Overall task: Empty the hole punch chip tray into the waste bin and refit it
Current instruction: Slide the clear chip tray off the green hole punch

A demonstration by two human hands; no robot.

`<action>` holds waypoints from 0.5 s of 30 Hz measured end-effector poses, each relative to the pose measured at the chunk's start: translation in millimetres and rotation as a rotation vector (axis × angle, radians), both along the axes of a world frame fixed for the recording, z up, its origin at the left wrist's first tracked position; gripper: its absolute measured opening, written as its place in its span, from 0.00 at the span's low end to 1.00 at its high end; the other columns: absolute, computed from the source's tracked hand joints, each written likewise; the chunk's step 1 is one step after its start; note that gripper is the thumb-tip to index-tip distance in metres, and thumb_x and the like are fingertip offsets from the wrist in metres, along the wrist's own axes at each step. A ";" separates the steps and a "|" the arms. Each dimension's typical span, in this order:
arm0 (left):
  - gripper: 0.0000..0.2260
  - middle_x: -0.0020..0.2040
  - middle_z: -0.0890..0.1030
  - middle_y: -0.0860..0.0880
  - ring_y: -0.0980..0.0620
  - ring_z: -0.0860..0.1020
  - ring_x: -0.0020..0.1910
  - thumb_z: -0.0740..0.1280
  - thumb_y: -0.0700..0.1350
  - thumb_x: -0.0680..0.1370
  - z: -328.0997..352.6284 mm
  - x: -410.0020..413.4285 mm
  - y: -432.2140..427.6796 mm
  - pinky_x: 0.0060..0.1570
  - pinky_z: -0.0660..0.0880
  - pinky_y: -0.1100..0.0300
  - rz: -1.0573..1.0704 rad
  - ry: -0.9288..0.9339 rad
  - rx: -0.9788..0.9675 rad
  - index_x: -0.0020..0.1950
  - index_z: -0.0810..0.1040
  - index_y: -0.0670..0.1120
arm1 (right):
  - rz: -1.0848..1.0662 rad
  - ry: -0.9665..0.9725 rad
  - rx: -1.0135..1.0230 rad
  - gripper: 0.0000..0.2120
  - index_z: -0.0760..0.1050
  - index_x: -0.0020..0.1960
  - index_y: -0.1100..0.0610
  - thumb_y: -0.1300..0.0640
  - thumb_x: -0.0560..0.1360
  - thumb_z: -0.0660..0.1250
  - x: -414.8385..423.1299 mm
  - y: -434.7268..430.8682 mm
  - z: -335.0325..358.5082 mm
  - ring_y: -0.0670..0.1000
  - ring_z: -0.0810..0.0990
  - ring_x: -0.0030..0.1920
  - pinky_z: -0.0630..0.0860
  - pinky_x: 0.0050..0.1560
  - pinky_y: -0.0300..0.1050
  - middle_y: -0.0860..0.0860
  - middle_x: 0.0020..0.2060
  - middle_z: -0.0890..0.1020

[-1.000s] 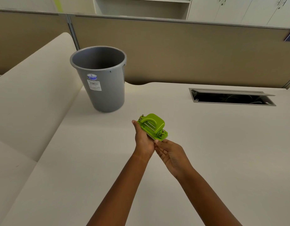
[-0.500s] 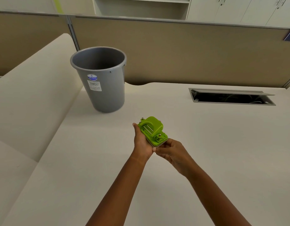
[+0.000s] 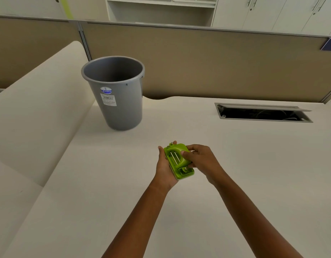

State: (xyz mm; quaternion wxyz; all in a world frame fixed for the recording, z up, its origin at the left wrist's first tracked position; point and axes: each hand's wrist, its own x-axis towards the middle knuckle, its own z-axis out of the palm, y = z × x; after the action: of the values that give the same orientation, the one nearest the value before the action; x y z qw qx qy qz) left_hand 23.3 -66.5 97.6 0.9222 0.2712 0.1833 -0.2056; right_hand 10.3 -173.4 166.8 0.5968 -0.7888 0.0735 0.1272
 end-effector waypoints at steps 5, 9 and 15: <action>0.24 0.40 0.86 0.47 0.49 0.83 0.38 0.45 0.63 0.78 -5.0 2.9 2.1 0.42 0.78 0.56 -0.008 -0.001 -0.007 0.51 0.77 0.54 | -0.010 0.053 0.110 0.06 0.78 0.50 0.64 0.64 0.74 0.65 1.5 -1.1 2.0 0.48 0.75 0.31 0.73 0.33 0.36 0.53 0.31 0.77; 0.25 0.38 0.86 0.47 0.48 0.81 0.41 0.44 0.62 0.79 -8.5 7.1 1.3 0.44 0.75 0.55 -0.027 -0.006 0.004 0.50 0.78 0.53 | -0.039 0.075 0.167 0.05 0.78 0.41 0.59 0.65 0.73 0.65 2.6 -1.7 1.1 0.50 0.74 0.32 0.72 0.35 0.38 0.55 0.32 0.78; 0.27 0.38 0.87 0.48 0.49 0.85 0.35 0.42 0.63 0.78 -13.4 12.0 2.6 0.45 0.75 0.54 -0.039 -0.020 0.013 0.50 0.77 0.53 | -0.089 0.134 0.279 0.05 0.78 0.43 0.60 0.65 0.74 0.64 4.3 -7.6 -1.4 0.47 0.74 0.28 0.72 0.24 0.31 0.54 0.31 0.78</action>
State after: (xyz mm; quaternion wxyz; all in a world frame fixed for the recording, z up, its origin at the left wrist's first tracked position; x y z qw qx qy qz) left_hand 35.3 -63.9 84.1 0.9180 0.2828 0.1703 -0.2197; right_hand 14.5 -181.0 165.4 0.6992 -0.6842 0.1295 0.1620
